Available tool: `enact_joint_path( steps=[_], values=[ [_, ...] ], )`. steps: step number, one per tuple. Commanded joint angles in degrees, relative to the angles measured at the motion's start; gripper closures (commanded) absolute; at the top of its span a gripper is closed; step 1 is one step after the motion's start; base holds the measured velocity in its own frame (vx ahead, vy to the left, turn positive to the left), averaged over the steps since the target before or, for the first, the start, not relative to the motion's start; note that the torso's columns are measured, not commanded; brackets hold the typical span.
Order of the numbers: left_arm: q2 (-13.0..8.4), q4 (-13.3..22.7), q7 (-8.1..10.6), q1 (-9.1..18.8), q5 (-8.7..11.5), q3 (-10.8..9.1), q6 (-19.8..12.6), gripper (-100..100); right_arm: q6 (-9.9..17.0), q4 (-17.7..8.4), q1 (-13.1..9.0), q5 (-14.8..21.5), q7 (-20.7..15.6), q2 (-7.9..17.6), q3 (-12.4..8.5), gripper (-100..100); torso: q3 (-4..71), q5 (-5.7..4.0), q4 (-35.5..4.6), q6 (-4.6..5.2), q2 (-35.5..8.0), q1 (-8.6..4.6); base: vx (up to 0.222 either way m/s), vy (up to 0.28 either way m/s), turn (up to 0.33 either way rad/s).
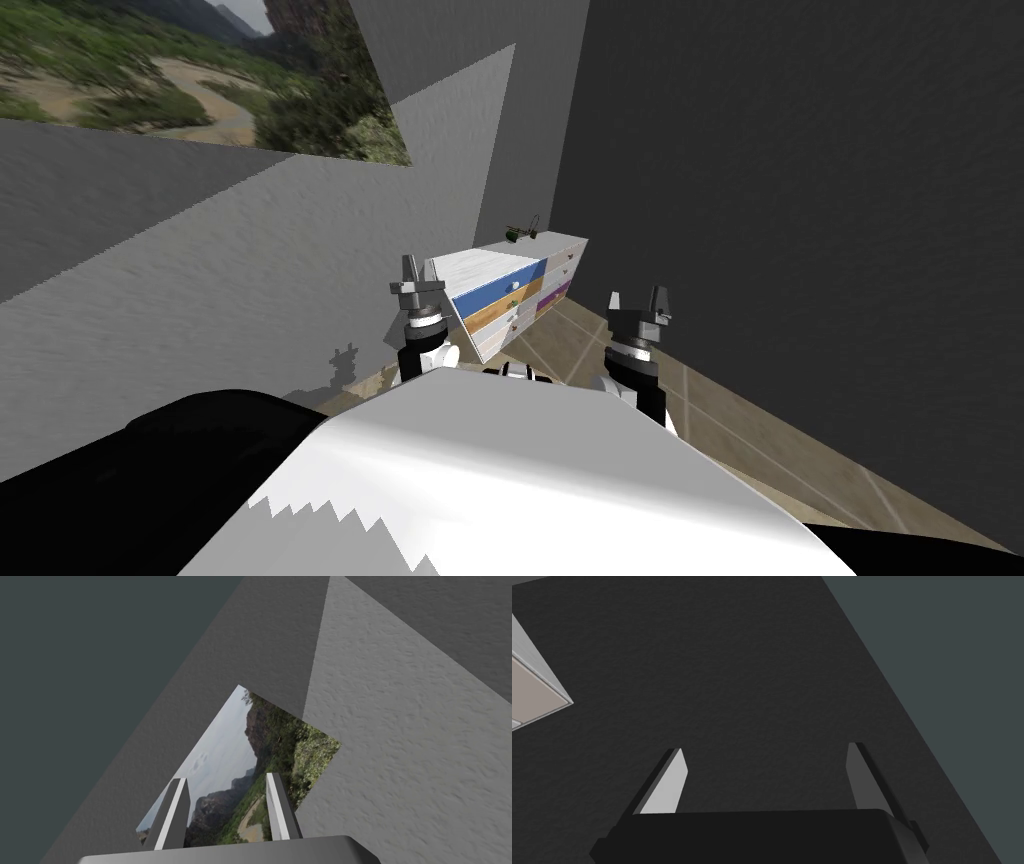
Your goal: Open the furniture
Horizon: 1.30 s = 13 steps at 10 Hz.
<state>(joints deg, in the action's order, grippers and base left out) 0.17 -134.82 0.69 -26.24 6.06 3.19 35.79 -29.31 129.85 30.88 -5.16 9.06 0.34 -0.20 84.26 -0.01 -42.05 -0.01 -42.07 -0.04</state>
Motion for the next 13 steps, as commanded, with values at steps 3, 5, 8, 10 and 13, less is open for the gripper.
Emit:
enact_joint_path(
  steps=[3,5,8,10,13],
  values=[
    [0.00,0.00,0.00,0.00,0.00,0.00,0.00,0,-0.64,-3.41,-1.89,-3.01,6.32,6.87,-0.58,-100,0.33,0.00,-0.22,0.00,-0.17,0.00,0.018,-0.039,0.184],
    [0.00,0.00,0.00,0.00,0.00,0.00,0.00,0,-0.82,-4.46,-2.46,-3.97,8.43,7.90,-0.73,-100,0.31,0.00,-0.23,0.00,-0.21,0.02,0.014,-0.044,0.169],
    [0.00,0.00,0.00,0.00,0.00,0.00,0.00,0,-1.25,-6.84,-3.78,-6.16,13.05,9.47,-1.08,-100,0.30,0.02,-0.24,-0.01,-0.22,0.05,0.011,-0.033,0.185],
    [0.00,0.00,0.00,0.00,0.00,0.00,0.00,0,-1.49,-8.16,-4.51,-7.38,15.64,10.04,-1.28,-100,0.31,0.00,-0.24,-0.01,-0.21,0.02,0.008,-0.036,0.153],
    [0.00,0.00,0.00,-0.01,0.00,-0.01,0.00,0,-2.02,-11.02,-6.10,-10.05,20.59,10.89,-1.71,-100,0.31,0.01,-0.23,0.03,-0.21,0.05,0.009,-0.037,0.181]
  ],
)
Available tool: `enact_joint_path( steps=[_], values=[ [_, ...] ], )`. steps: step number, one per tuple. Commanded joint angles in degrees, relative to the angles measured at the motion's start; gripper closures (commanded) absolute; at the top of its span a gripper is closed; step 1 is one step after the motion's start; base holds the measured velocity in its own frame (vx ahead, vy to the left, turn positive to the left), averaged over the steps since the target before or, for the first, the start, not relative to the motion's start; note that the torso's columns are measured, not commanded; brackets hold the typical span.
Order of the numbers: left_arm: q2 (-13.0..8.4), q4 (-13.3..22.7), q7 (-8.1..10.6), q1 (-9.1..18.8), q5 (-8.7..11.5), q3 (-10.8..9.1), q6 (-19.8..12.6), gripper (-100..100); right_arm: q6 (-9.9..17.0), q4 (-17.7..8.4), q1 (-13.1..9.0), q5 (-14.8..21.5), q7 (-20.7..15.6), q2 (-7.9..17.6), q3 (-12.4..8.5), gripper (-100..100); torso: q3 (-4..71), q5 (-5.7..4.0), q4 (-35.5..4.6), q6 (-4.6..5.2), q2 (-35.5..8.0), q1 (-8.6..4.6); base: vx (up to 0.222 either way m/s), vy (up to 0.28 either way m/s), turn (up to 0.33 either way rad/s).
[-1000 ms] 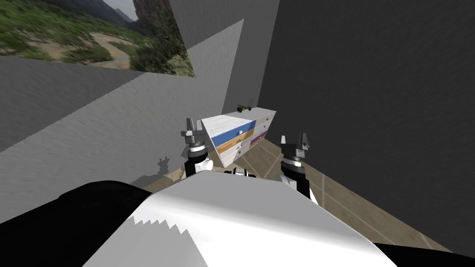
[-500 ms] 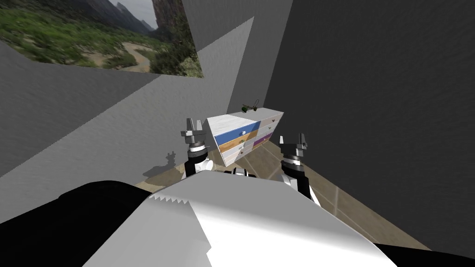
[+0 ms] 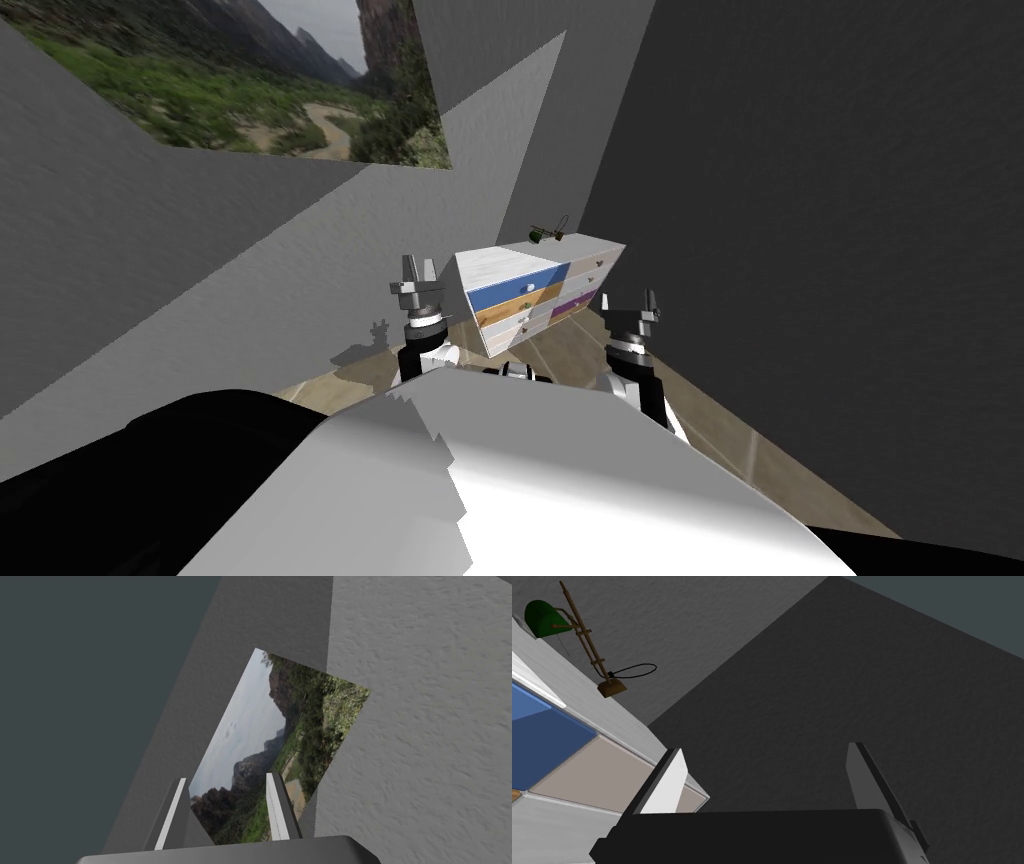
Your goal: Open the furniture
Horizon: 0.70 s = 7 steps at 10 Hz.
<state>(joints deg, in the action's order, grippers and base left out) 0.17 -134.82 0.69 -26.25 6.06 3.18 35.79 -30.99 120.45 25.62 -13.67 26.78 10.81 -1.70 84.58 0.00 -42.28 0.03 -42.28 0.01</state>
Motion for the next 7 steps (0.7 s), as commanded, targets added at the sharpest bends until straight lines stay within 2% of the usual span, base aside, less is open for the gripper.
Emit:
enact_joint_path(
  steps=[1,2,3,4,5,6,7],
  values=[
    [0.00,0.00,0.00,0.01,0.00,0.00,0.00,0,-0.34,-1.62,-0.84,-1.54,3.55,0.43,-0.21,-100,-0.01,-0.01,0.00,-0.05,0.00,-0.01,0.008,-0.036,0.120],
    [0.00,0.00,0.00,0.00,0.00,0.00,0.00,0,-0.63,-3.17,-1.70,-2.97,5.64,0.75,-0.44,-100,-0.01,0.00,0.00,0.00,-0.01,0.00,0.010,-0.039,0.220],
    [0.00,0.00,0.00,0.01,0.00,0.00,0.00,0,-0.63,-3.17,-1.70,-2.97,6.57,0.75,-0.44,-100,0.00,0.00,0.00,-0.05,0.00,-0.01,0.010,-0.035,0.164],
    [0.00,0.00,0.00,0.00,0.00,0.00,0.00,0,-0.91,-4.78,-2.59,-4.45,8.54,1.02,-0.67,-100,0.00,0.00,0.00,-0.01,0.00,0.01,0.008,-0.039,0.254],
    [0.00,0.00,0.00,0.01,0.00,0.00,0.00,0,-0.91,-4.78,-2.59,-4.45,9.71,1.02,-0.67,-100,0.00,0.00,0.00,-0.05,0.00,-0.01,0.003,-0.040,0.145],
    [0.00,0.00,0.00,0.00,0.00,0.00,0.00,0,-1.21,-6.47,-3.51,-5.98,11.58,1.26,-0.92,-100,-0.02,0.00,-0.01,0.00,-0.03,-0.01,-0.003,-0.046,0.251],
    [0.00,0.00,0.00,0.01,0.00,0.00,0.00,0,-1.21,-6.47,-3.51,-5.98,12.93,1.26,-0.92,-100,-0.02,-0.01,-0.01,-0.05,-0.03,-0.02,0.004,-0.042,0.125]
  ],
)
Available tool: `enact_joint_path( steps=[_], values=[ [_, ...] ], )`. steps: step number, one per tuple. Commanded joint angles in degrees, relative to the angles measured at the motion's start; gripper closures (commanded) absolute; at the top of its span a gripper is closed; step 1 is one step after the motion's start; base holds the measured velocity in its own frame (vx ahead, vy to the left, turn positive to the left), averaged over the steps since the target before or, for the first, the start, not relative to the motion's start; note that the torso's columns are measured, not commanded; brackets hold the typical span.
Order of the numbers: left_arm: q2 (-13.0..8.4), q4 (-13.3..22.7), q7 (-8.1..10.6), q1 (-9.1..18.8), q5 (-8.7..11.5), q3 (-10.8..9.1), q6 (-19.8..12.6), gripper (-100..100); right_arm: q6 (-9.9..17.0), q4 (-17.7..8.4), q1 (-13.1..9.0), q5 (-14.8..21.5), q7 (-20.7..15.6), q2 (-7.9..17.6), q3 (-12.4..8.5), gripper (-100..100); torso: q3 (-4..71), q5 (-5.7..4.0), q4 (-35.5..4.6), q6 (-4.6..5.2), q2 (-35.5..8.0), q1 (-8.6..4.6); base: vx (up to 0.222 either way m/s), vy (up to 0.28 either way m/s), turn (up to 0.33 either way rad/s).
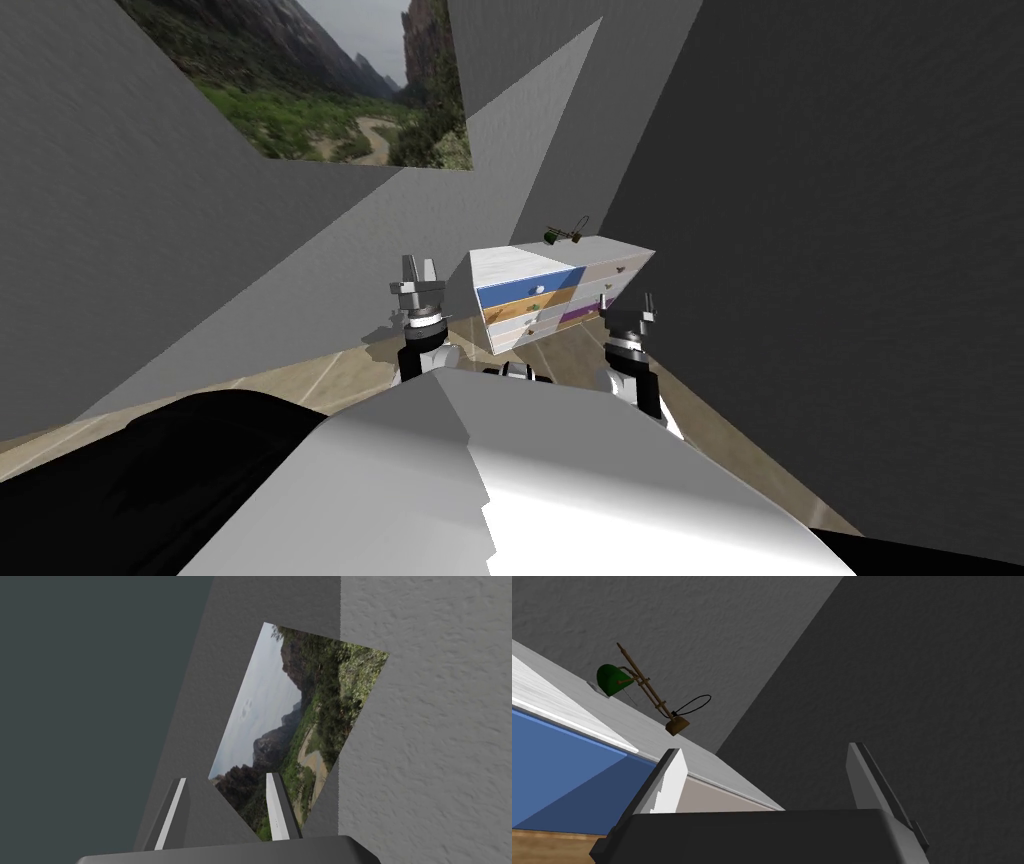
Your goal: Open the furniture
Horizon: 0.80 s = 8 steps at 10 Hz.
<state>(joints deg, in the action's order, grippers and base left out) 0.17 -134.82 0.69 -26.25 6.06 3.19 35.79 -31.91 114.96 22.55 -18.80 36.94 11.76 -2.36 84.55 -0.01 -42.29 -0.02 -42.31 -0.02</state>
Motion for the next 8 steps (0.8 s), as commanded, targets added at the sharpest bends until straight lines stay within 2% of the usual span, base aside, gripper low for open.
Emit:
enact_joint_path(
  steps=[1,2,3,4,5,6,7,8],
  values=[
    [0.00,0.00,0.00,-0.01,0.00,0.00,0.00,0,-0.57,-2.74,-1.39,-2.42,4.42,0.51,-0.51,-100,0.01,0.01,0.01,0.06,0.02,0.01,0.004,-0.044,0.267],
    [0.00,0.00,0.00,0.00,0.00,0.00,0.00,0,-0.57,-2.74,-1.39,-2.42,6.04,0.51,-0.51,-100,0.03,0.00,0.01,-0.01,0.04,0.01,0.004,-0.043,0.155],
    [0.00,0.00,0.00,-0.01,0.00,0.00,0.00,0,-0.87,-4.56,-2.37,-4.01,7.64,0.68,-0.77,-100,0.03,0.01,0.01,0.05,0.03,0.03,0.002,-0.046,0.257],
    [0.00,0.00,0.00,0.00,0.00,0.00,0.00,0,-0.87,-4.56,-2.37,-4.01,9.32,0.68,-0.77,-100,0.02,0.00,0.01,0.00,0.03,0.01,0.002,-0.044,0.148],
    [0.00,0.00,0.00,-0.01,0.00,-0.01,0.00,0,-1.16,-6.44,-3.37,-5.64,10.94,0.79,-1.03,-100,0.01,0.01,0.01,0.05,0.02,0.02,-0.009,-0.049,0.272],
    [0.00,0.00,0.00,0.00,0.00,0.00,0.00,0,-1.16,-6.44,-3.37,-5.64,12.55,0.79,-1.03,-100,0.00,0.00,0.00,0.00,-0.01,0.01,-0.004,-0.046,0.155],
    [0.00,0.00,0.00,-0.01,0.00,-0.01,0.00,0,-1.45,-8.37,-4.40,-7.28,14.21,0.84,-1.29,-100,0.01,0.01,0.00,0.05,0.01,0.02,0.006,-0.045,0.265],
    [0.00,0.00,0.00,0.00,0.00,0.00,0.00,0,-1.45,-8.37,-4.40,-7.28,15.73,0.84,-1.29,-100,0.03,0.01,0.02,0.00,0.06,0.03,0.000,-0.041,0.146]
  ],
)
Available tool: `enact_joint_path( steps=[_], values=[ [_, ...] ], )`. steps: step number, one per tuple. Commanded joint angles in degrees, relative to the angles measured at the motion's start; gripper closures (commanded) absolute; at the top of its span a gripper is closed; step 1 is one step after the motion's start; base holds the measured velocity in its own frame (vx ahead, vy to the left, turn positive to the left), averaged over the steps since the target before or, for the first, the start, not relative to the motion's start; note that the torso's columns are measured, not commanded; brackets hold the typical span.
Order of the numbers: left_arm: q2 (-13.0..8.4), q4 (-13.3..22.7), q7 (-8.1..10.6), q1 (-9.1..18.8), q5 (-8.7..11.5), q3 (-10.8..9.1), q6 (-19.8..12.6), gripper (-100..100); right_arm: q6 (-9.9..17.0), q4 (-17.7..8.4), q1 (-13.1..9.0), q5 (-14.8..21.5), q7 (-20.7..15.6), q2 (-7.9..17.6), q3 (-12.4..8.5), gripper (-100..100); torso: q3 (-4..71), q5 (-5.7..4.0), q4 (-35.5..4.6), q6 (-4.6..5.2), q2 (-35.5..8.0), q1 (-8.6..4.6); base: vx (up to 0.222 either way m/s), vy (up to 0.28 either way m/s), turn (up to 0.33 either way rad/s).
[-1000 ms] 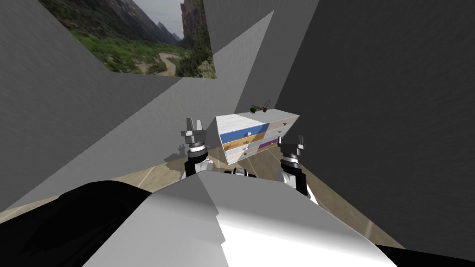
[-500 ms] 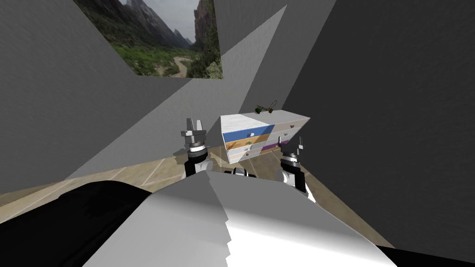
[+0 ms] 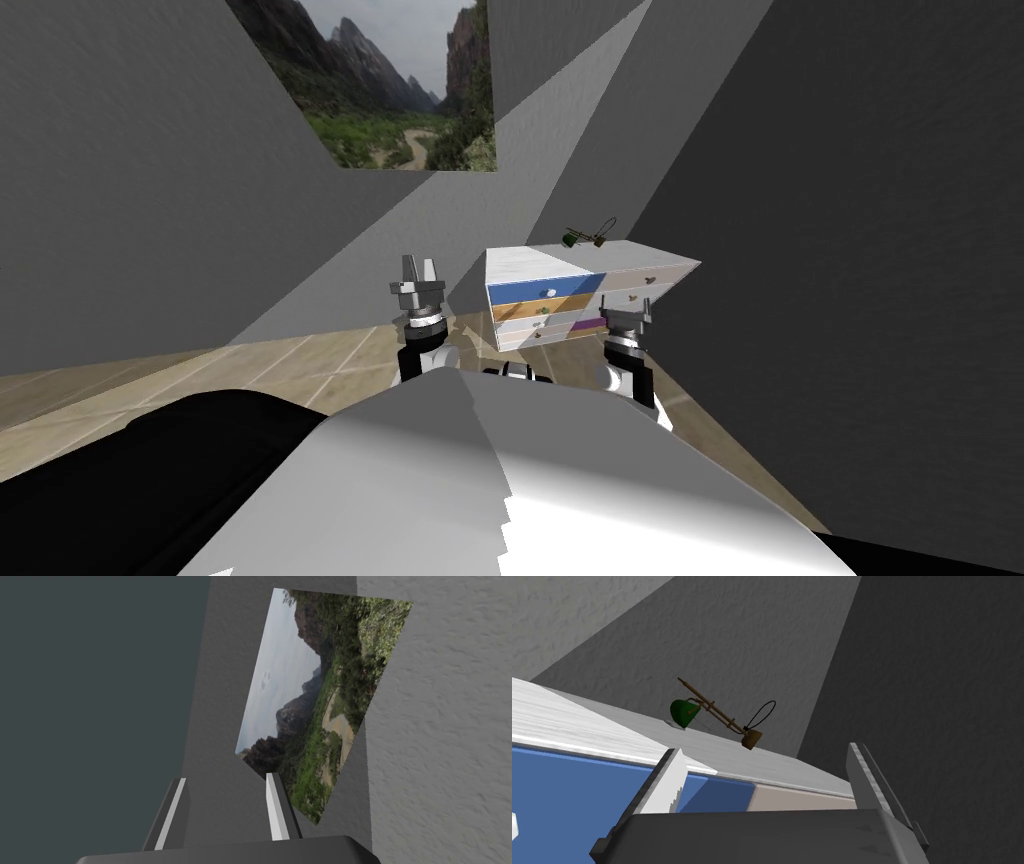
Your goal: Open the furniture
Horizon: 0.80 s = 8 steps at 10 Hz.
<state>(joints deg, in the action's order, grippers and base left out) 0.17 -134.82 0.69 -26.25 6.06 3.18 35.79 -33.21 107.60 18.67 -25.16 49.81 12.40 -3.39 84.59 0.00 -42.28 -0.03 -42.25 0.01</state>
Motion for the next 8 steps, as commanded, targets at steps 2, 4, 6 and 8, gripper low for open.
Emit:
enact_joint_path(
  steps=[2,4,6,8],
  values=[
    [0.00,0.00,0.00,-0.01,0.00,0.00,0.00,0,-0.44,-3.00,-1.56,-2.57,5.65,0.18,-0.53,-100,-0.03,0.02,-0.01,0.06,-0.05,0.05,-0.005,-0.025,0.155],
    [0.00,0.00,0.00,-0.01,0.00,0.00,0.00,0,-0.72,-5.02,-2.61,-4.23,8.75,0.11,-0.80,-100,-0.02,0.00,-0.01,0.06,-0.04,-0.04,-0.005,-0.045,0.212],
    [0.00,0.00,0.00,-0.01,0.00,-0.01,0.00,0,-0.99,-7.08,-3.67,-5.89,11.86,-0.02,-1.07,-100,-0.02,-0.01,-0.01,0.06,-0.05,-0.04,-0.013,-0.052,0.183],
    [0.00,0.00,0.00,-0.01,0.00,-0.01,0.00,0,-0.99,-7.08,-3.67,-5.89,14.02,-0.02,-1.07,-100,-0.01,0.01,-0.01,0.05,-0.03,0.01,-0.003,-0.031,0.088]
  ],
)
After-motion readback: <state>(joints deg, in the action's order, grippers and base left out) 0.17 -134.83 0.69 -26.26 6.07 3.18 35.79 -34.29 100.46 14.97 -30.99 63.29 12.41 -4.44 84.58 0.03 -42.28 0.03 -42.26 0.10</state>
